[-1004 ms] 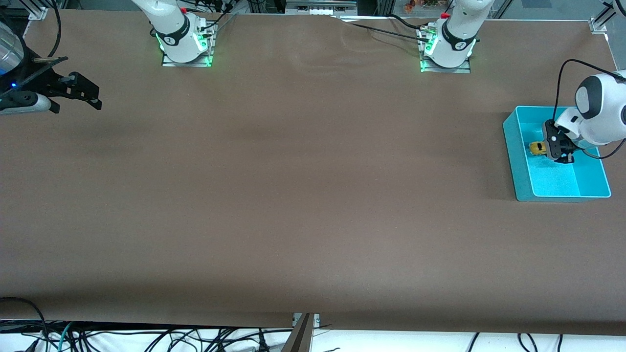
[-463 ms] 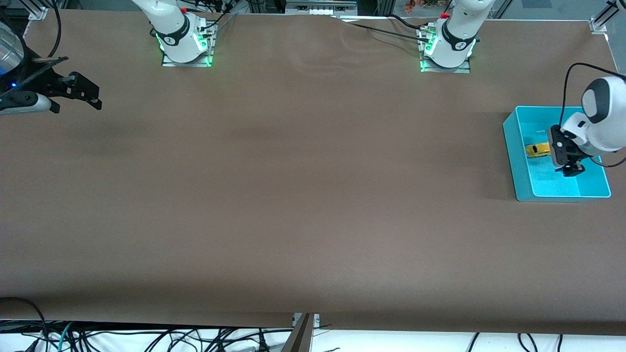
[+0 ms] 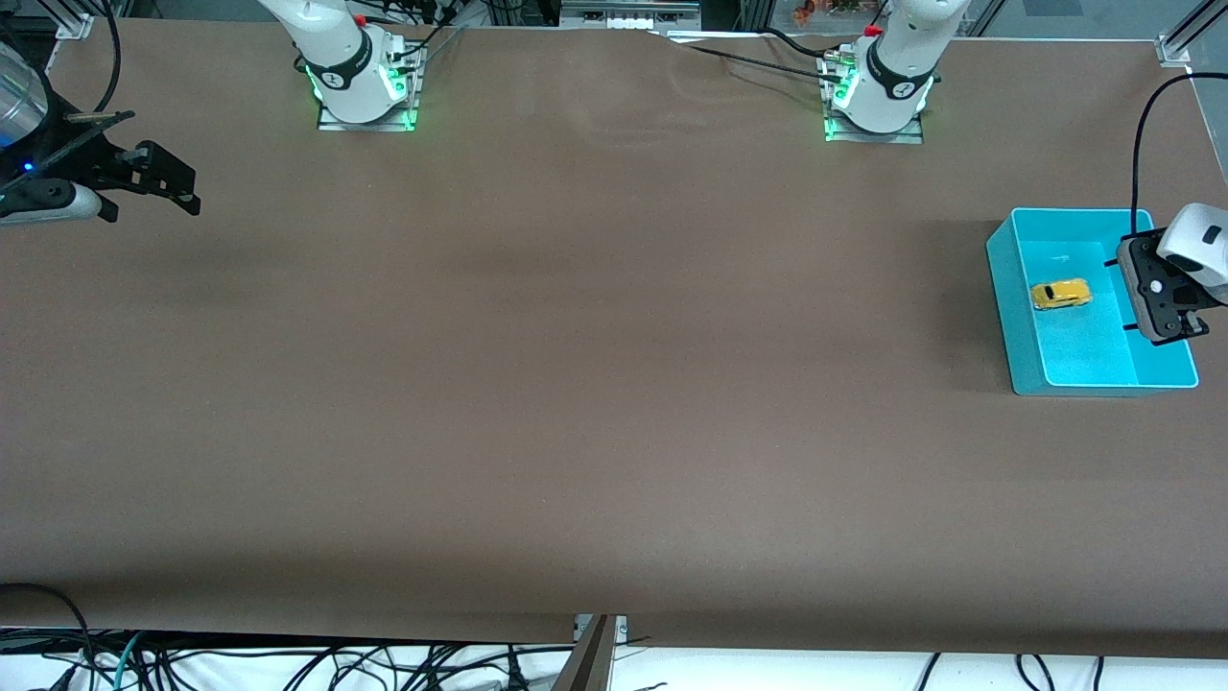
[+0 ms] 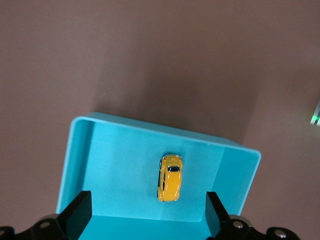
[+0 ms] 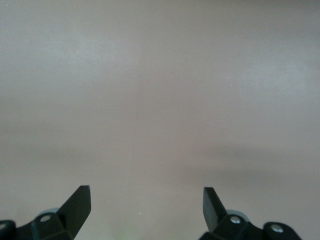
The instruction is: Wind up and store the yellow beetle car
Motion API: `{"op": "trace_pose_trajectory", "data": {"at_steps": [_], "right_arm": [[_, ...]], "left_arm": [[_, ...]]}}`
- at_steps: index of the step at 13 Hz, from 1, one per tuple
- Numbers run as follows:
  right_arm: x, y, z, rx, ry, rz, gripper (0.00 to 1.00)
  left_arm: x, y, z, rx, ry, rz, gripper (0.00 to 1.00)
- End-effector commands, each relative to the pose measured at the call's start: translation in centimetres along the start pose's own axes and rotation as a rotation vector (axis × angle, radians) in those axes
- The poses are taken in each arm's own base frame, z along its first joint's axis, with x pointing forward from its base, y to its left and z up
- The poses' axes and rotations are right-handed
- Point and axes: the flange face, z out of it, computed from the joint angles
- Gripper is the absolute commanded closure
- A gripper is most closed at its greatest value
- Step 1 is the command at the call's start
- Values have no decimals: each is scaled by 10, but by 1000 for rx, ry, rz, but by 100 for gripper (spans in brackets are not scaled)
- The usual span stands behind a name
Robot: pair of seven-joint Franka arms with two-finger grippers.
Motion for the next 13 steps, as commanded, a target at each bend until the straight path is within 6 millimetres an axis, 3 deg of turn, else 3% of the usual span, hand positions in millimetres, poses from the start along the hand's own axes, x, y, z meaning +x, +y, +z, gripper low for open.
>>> {"op": "trace_pose_trajectory", "data": {"at_steps": [1, 3, 6, 9, 13], "right_arm": [[-1, -2, -7, 12, -4, 11, 1], [-1, -3, -6, 12, -6, 9, 1], [-1, -2, -6, 12, -6, 11, 1], [-1, -3, -7, 12, -4, 8, 1], [0, -3, -5, 7, -8, 6, 1]], "left_arm": [[23, 0, -53, 10, 76, -106, 0], [48, 10, -82, -11, 115, -256, 0], [101, 34, -131, -21, 121, -471, 0], [120, 45, -157, -5, 131, -546, 0], [151, 59, -170, 7, 123, -547, 0]]}}
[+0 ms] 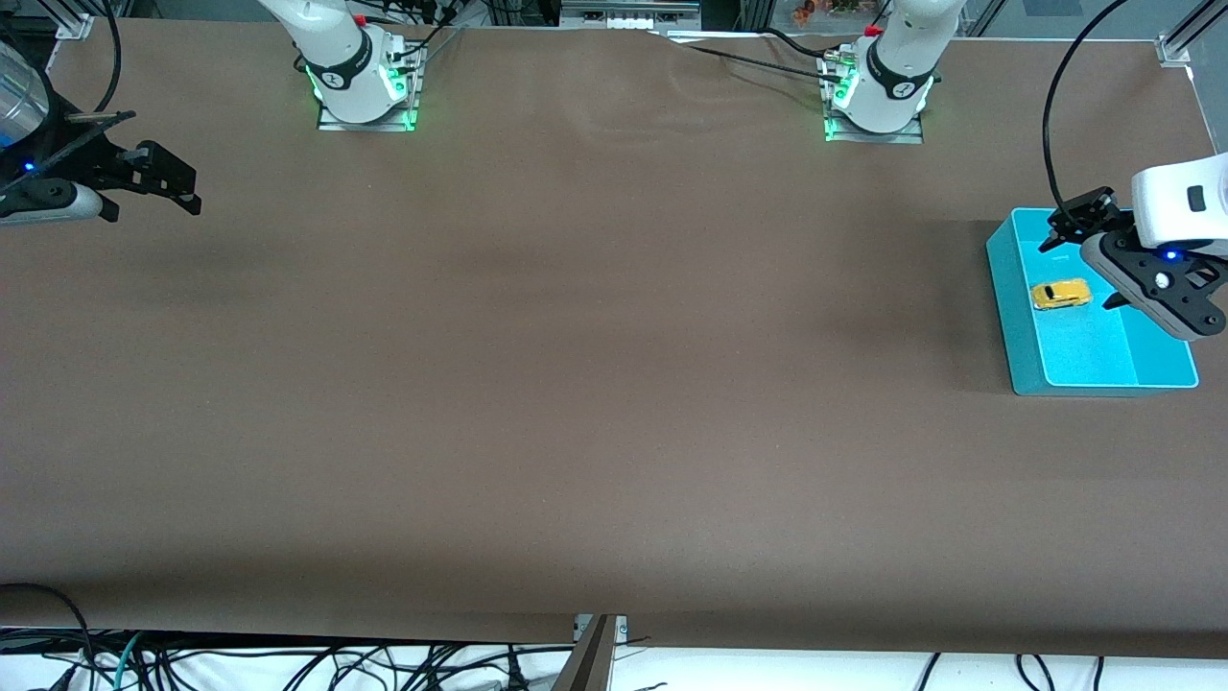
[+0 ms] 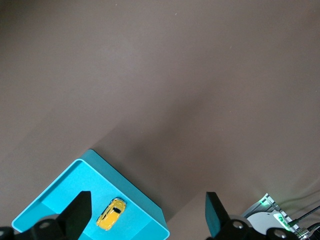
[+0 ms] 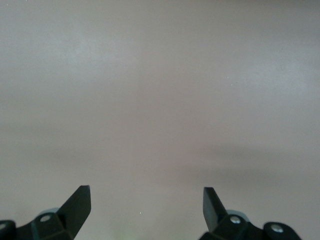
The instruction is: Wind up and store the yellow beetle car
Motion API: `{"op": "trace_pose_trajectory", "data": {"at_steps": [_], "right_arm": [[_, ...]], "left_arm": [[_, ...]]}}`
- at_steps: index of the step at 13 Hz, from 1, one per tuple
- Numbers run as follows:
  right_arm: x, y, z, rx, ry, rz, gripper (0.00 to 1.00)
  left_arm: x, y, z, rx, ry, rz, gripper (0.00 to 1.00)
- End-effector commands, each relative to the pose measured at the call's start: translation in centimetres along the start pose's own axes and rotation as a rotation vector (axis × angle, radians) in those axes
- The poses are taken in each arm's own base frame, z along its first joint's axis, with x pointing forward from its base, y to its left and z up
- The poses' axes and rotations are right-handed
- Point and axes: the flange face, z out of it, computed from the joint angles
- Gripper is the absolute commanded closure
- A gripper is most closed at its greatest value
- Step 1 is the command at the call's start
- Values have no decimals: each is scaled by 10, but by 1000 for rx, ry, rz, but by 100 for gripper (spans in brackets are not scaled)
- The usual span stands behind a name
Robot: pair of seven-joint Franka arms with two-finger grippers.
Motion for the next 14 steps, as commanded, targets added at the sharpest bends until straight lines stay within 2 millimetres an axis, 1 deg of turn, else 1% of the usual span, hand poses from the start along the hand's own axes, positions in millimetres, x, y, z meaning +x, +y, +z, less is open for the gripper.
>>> {"op": "trace_pose_trajectory", "data": {"at_steps": [1, 2, 3, 4, 6, 7, 8, 9, 10, 12, 13, 14], "right_arm": [[-1, -3, -4, 7, -10, 8, 1], [-1, -3, -3, 8, -13, 8, 1], [-1, -3, -5, 7, -11, 8, 1], [-1, -3, -6, 8, -10, 8, 1], [-1, -3, -6, 8, -10, 8, 1], [-1, -3, -6, 8, -11, 8, 1], [-1, -3, -6, 8, -11, 8, 1], [-1, -3, -6, 8, -10, 8, 1], [-1, -3, -6, 8, -11, 8, 1], [-1, -3, -6, 8, -10, 8, 1], [-1, -3, -6, 8, -10, 8, 1], [-1, -3, -6, 8, -11, 8, 1]], "left_arm": [[14, 15, -10, -14, 9, -66, 0], [12, 9, -8, -23, 19, -171, 0], [19, 12, -4, -37, 21, -245, 0], [18, 9, -1, -56, 26, -311, 0], [19, 7, -5, -32, 50, -372, 0], [21, 10, -8, -12, 62, -384, 0], [19, 13, -11, -7, 69, -419, 0], [16, 19, -9, -15, 64, -482, 0], [10, 25, -11, -21, 64, -556, 0], [3, 41, -9, 8, 84, -629, 0], [-5, 42, -7, 24, 116, -651, 0], [-12, 47, -5, 38, 143, -655, 0]]}}
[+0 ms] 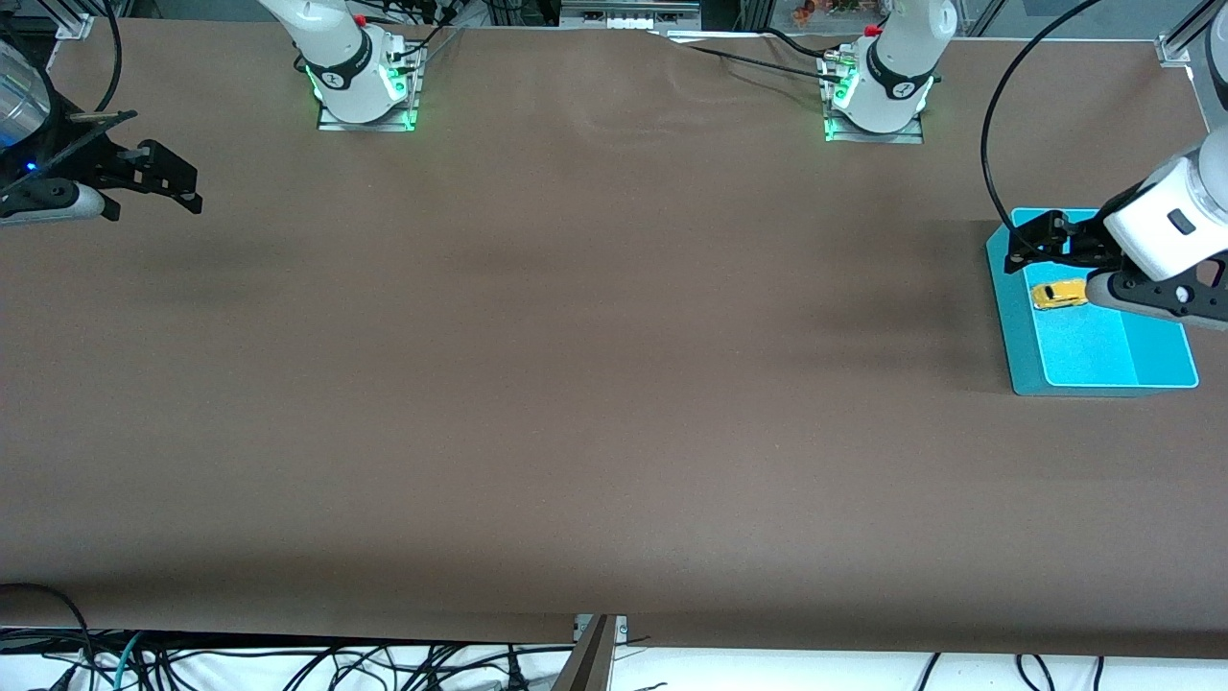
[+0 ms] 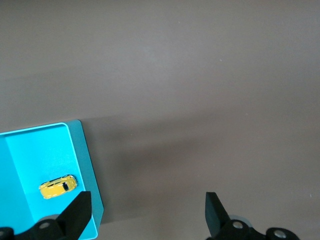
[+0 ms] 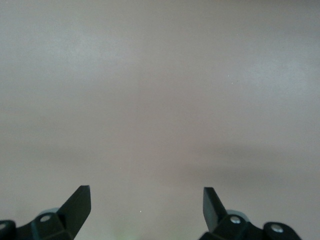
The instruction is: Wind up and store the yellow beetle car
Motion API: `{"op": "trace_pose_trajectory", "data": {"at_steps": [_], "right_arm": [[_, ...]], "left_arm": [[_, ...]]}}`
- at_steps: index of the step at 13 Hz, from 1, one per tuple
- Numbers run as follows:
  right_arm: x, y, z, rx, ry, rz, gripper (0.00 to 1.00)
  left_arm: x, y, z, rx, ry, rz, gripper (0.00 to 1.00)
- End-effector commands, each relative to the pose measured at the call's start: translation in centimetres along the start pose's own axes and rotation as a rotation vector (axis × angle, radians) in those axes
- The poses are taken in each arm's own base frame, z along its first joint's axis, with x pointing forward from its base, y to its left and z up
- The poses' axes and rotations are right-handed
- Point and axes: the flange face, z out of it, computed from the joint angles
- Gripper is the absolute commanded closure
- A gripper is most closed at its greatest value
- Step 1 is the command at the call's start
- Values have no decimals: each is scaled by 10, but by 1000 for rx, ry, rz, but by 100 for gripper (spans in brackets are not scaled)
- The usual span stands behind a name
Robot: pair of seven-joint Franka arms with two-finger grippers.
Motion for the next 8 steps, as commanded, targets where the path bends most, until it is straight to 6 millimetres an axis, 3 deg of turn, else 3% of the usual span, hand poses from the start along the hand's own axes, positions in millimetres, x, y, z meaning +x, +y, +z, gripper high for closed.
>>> {"op": "trace_pose_trajectory", "data": {"at_steps": [1, 3, 6, 8], "right_arm": [[0, -2, -7, 7, -3, 9, 1], [-1, -2, -7, 7, -3, 9, 1], [-1, -2, -7, 7, -4, 9, 1], [-1, -2, -7, 7, -4, 9, 1]], "left_arm": [[-41, 1, 4, 0, 72, -49, 0], [-68, 7, 13, 0, 58, -64, 0], [-68, 15, 13, -8, 58, -112, 0], [-64, 7, 13, -24, 57, -180, 0]]}}
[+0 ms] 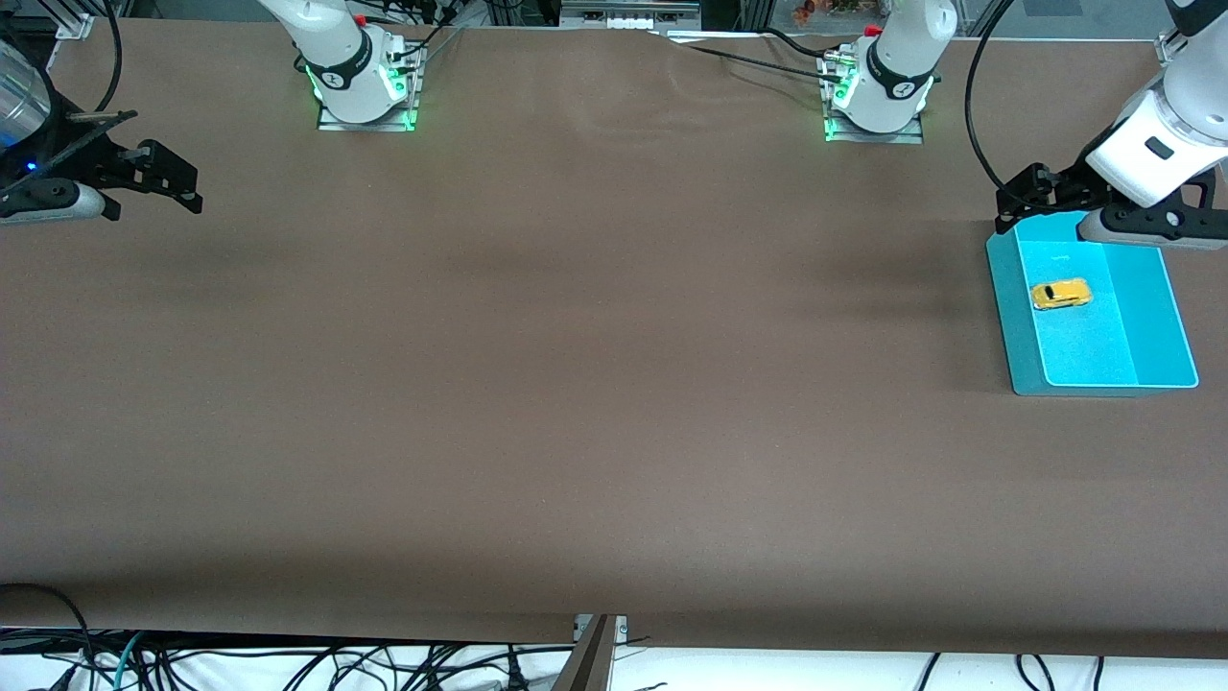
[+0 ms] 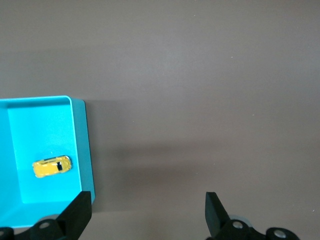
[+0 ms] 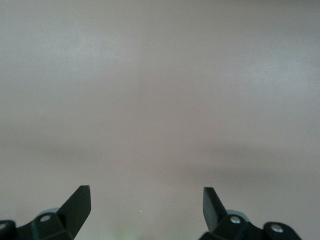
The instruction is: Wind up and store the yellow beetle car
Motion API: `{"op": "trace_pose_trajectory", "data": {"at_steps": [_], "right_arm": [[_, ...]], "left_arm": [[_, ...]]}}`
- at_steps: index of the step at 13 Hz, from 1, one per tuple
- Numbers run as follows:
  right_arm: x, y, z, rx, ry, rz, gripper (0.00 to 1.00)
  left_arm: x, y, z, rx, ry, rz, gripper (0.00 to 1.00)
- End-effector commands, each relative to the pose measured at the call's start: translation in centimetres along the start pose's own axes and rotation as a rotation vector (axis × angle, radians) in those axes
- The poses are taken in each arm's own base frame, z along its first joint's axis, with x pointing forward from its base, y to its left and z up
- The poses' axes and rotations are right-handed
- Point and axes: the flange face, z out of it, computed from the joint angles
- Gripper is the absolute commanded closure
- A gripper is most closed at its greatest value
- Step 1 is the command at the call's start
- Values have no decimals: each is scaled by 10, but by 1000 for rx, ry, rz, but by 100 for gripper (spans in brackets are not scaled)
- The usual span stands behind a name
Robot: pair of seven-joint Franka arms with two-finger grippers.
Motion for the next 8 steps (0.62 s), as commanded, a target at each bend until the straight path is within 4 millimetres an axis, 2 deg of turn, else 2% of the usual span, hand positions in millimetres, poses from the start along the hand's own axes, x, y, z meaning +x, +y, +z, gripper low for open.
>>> {"op": "trace_pose_trajectory", "data": {"at_steps": [1, 3, 6, 8], "right_arm": [[-1, -2, -7, 8, -4, 11, 1], [-1, -2, -7, 7, -3, 9, 1], [-1, -2, -7, 7, -5, 9, 1], [-1, -2, -7, 7, -5, 9, 1]], "left_arm": [[5, -2, 0, -54, 12, -55, 0], [16, -6, -1, -60, 14, -58, 0], [21, -12, 3, -55, 2, -66, 0], [39, -11, -1, -53, -52, -62, 0]]}}
